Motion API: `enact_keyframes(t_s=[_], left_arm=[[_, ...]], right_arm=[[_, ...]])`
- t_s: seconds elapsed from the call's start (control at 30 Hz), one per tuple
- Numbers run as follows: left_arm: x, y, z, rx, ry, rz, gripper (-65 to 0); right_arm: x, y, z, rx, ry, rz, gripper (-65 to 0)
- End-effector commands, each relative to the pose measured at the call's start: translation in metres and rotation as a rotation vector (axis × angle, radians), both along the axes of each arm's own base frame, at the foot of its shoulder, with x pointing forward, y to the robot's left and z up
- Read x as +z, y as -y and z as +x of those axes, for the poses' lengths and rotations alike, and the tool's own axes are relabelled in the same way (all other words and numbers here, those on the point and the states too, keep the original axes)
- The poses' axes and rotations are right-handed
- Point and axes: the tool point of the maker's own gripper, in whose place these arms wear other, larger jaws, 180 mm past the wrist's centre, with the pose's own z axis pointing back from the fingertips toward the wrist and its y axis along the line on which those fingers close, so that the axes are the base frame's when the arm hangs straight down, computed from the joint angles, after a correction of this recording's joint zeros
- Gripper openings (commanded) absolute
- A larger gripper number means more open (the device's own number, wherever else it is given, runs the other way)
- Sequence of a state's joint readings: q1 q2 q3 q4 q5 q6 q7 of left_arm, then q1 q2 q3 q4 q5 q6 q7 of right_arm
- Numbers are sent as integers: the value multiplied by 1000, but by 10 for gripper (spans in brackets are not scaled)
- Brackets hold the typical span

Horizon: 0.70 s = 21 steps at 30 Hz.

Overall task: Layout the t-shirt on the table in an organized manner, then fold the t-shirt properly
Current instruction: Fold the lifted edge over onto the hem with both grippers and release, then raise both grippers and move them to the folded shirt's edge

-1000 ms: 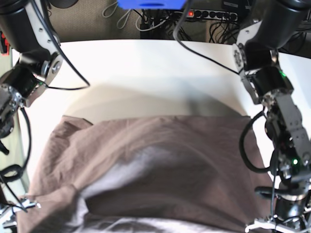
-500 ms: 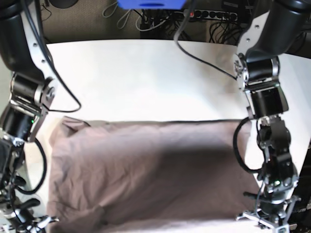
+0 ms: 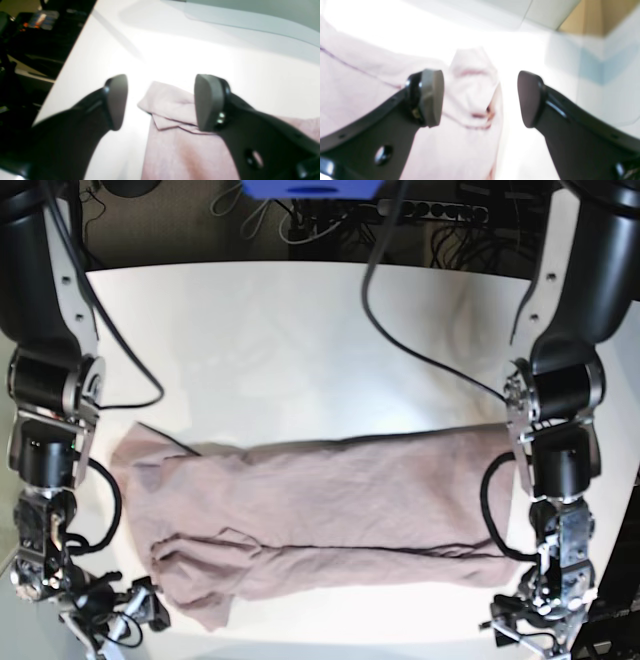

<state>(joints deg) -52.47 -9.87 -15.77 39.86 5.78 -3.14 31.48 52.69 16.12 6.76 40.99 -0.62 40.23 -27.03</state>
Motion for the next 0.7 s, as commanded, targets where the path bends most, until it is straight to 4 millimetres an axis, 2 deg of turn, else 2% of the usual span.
enact_keyframes(t_s=[0.0, 0.07, 0.1, 0.13, 0.2, 0.27, 0.37, 0.43, 0.53, 0.67], left_arm=[[32, -9, 6, 11, 71, 21, -227], [18, -16, -8, 19, 41, 46, -227], [13, -25, -18, 30, 32, 61, -227], [-1, -31, -32, 38, 6, 79, -227], [-19, -34, -50, 38, -12, 106, -227], [-48, -34, -75, 34, -50, 129, -228], [-74, -31, -101, 27, -83, 145, -228], [-86, -29, -116, 22, -102, 156, -228], [-109, -16, -138, 4, -137, 145, -228], [-130, -28, -169, 52, -177, 119, -228]], right_arm=[[27, 10, 7, -18, 61, 6, -193], [3, 18, -5, -34, 8, -4, -193], [-2, 33, -13, -58, -2, -27, -193], [-11, 43, -25, -73, -12, -54, -193], [-24, 50, -45, -82, -15, -97, -193], [-40, 48, -70, -65, -8, -149, -192], [-53, 41, -102, -37, 2, -207, -191], [-60, 40, -121, -30, 1, -231, -191], [-76, 41, -151, -46, -19, -229, -191], [-98, 47, -180, -97, -61, -189, -191]])
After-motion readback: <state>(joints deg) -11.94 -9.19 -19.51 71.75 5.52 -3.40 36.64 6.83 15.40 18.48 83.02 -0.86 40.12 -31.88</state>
